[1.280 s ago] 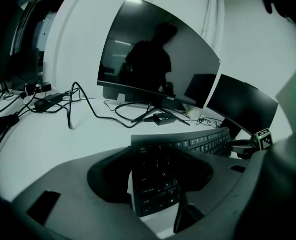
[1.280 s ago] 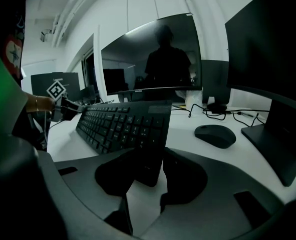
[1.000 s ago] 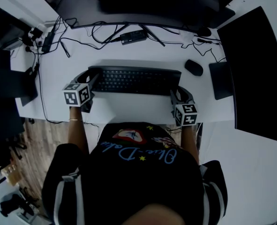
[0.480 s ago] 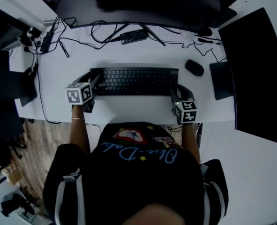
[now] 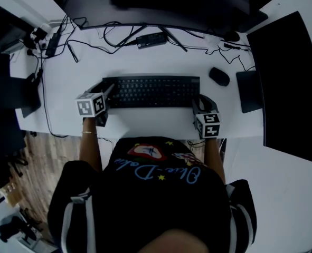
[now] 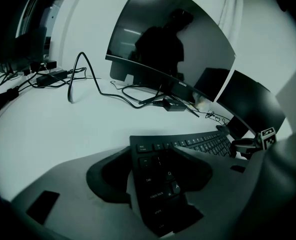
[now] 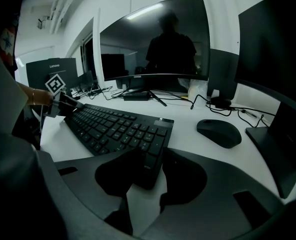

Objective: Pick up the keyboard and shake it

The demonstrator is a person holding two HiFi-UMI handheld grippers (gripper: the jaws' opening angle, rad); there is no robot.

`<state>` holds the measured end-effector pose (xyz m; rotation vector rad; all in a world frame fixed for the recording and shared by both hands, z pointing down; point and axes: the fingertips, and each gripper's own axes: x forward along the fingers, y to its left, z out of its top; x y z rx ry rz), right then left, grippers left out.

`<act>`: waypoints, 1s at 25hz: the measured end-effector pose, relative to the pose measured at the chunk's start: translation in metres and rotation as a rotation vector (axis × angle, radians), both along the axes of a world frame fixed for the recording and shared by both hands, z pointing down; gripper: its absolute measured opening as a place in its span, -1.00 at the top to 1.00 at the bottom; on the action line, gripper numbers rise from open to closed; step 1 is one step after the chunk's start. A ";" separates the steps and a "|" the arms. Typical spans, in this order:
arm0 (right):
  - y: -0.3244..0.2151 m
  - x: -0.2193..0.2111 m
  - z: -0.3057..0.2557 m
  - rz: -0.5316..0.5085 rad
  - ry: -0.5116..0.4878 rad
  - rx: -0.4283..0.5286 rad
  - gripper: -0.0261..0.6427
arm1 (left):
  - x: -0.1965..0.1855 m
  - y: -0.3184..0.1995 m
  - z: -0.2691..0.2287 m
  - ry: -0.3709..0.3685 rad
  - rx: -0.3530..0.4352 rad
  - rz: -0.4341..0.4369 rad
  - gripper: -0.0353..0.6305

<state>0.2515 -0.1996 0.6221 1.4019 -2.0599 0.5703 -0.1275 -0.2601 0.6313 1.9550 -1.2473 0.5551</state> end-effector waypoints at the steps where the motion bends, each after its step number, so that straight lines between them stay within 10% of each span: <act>1: 0.000 0.000 0.000 0.003 -0.004 -0.002 0.55 | 0.000 0.000 0.000 0.002 0.003 -0.001 0.24; 16: -0.012 0.013 -0.030 0.139 -0.083 0.074 0.58 | -0.022 0.002 -0.016 -0.017 0.119 -0.107 0.24; 25: -0.016 0.001 -0.081 0.176 -0.209 0.190 0.85 | -0.018 0.010 -0.066 0.004 0.298 -0.163 0.66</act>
